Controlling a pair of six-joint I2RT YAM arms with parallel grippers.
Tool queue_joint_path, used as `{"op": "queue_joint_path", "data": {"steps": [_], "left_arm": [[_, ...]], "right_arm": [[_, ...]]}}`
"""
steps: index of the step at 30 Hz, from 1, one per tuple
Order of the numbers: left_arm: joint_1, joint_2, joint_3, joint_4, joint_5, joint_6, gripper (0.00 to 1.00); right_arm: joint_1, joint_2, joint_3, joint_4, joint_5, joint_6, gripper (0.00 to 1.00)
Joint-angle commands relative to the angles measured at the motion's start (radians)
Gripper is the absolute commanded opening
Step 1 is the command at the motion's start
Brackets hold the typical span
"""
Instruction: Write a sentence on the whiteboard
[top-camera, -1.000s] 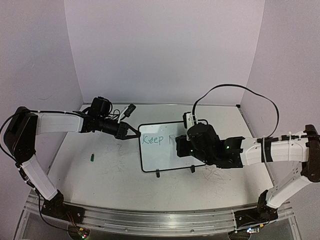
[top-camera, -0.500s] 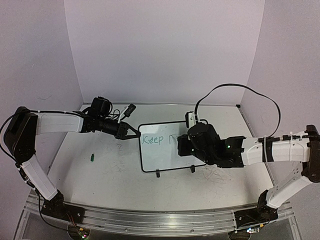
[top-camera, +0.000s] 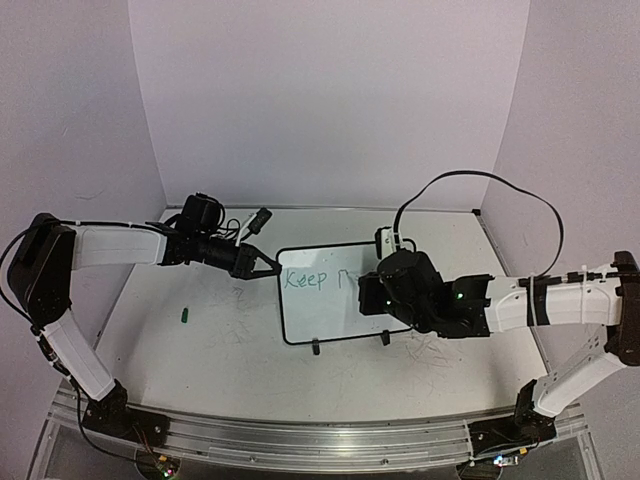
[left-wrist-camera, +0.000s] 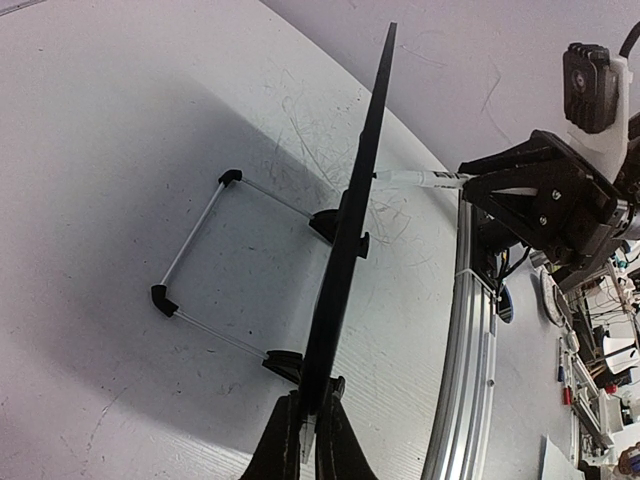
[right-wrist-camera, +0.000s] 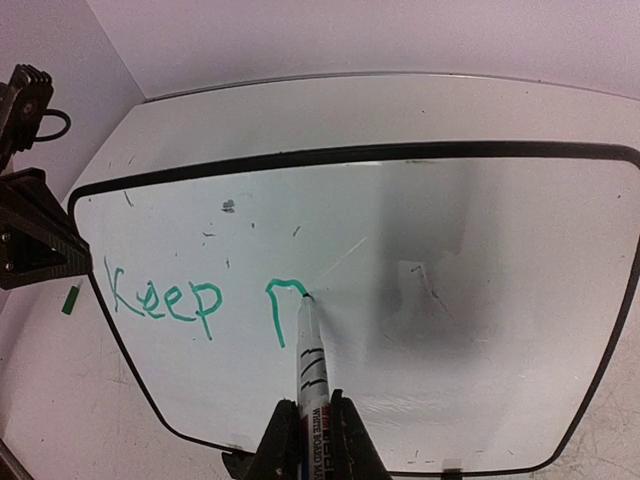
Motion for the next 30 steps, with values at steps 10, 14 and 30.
{"op": "queue_joint_path", "data": {"steps": [10,14,30], "left_arm": [[-0.004,-0.040,0.015,-0.030,0.016,0.002,0.00],[-0.004,-0.040,0.015,-0.030,0.016,0.001,0.00],[-0.004,-0.039,0.017,-0.030,0.011,0.004,0.00]], "right_arm": [[0.004,0.018,0.009,0.011,-0.027,0.014,0.00],[0.004,0.034,0.024,0.021,-0.028,0.002,0.00],[-0.017,-0.099,-0.061,0.052,-0.024,-0.011,0.00]]}}
